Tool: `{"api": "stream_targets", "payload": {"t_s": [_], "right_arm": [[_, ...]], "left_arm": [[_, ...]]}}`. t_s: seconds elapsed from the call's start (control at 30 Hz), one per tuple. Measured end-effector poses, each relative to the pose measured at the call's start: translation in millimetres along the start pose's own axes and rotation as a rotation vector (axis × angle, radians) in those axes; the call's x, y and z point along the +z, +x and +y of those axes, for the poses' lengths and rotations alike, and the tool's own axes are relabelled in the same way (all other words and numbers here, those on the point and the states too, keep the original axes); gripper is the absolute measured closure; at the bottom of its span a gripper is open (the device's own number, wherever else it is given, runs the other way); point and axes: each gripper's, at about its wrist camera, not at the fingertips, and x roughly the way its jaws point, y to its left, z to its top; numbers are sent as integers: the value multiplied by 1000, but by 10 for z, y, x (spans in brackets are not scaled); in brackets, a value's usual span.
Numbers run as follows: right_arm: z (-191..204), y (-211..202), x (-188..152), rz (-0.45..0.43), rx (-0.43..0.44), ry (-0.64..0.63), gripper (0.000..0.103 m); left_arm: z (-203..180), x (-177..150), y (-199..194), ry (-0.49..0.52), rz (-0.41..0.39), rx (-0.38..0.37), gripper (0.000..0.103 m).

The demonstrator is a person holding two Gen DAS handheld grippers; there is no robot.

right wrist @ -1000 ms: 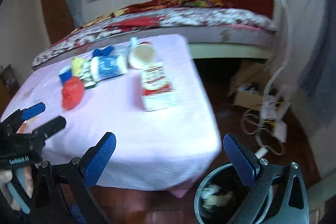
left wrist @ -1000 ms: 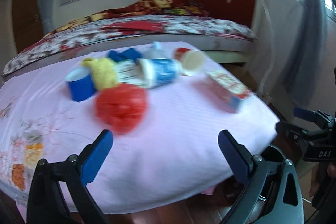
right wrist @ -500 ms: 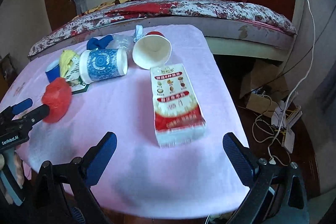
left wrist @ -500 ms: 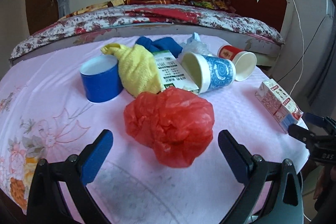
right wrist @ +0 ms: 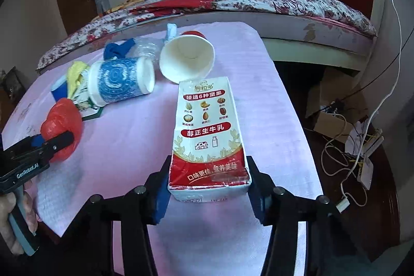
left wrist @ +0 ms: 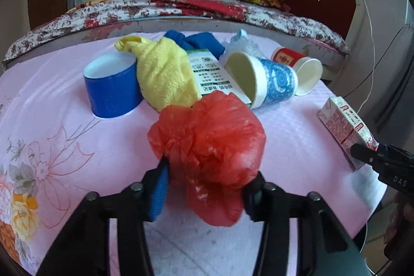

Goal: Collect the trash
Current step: 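Carry the red bag and milk carton over the bin and release both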

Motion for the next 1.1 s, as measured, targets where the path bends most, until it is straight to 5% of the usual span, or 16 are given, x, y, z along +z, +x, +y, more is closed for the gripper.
{"api": "stream_targets", "payload": {"t_s": [0.37, 1.1], "right_arm": [[-95, -548, -240, -64, -21, -7, 50], [-1192, -1627, -1120, -94, -198, 154, 50]], "left_arm": [[-321, -114, -417, 74, -60, -84, 57], [-1809, -350, -713, 320, -57, -338, 58]]}}
